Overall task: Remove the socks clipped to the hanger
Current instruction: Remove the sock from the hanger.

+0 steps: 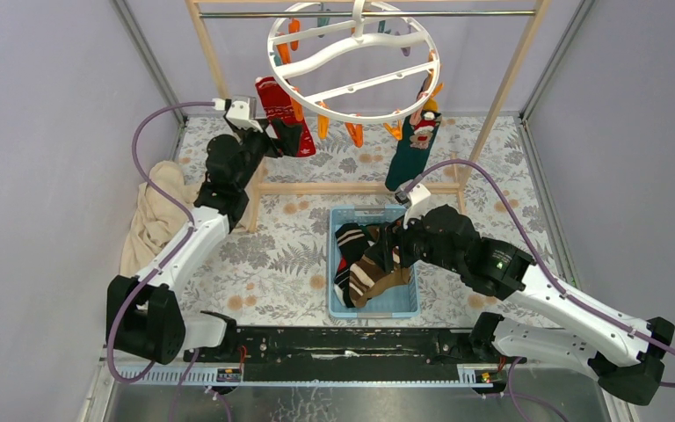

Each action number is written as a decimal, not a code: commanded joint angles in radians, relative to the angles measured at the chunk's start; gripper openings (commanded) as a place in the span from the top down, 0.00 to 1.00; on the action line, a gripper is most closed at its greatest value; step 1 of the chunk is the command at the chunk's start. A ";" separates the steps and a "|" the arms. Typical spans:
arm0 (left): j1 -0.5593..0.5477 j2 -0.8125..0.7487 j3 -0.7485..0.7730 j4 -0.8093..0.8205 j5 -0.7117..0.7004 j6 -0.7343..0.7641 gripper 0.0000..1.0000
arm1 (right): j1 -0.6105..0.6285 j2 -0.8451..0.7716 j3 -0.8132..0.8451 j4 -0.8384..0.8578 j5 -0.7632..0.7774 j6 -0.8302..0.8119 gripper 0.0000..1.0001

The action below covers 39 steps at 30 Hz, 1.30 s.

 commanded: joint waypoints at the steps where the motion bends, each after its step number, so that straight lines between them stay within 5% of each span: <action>1: 0.026 0.010 0.058 0.108 0.076 0.016 0.01 | 0.005 0.002 0.000 0.021 -0.031 -0.016 0.25; 7: 0.033 0.027 0.098 0.099 0.138 0.000 0.05 | 0.004 0.021 -0.011 0.041 -0.046 -0.014 0.25; 18: 0.035 0.004 0.135 -0.004 0.189 -0.007 0.67 | 0.004 0.027 -0.029 0.061 -0.053 0.002 0.25; 23: 0.035 -0.039 0.142 -0.044 0.201 -0.011 0.83 | 0.006 0.028 -0.028 0.071 -0.053 0.013 0.25; 39: 0.028 -0.182 0.155 -0.269 0.258 -0.056 0.85 | 0.005 0.038 -0.029 0.103 -0.047 0.060 0.27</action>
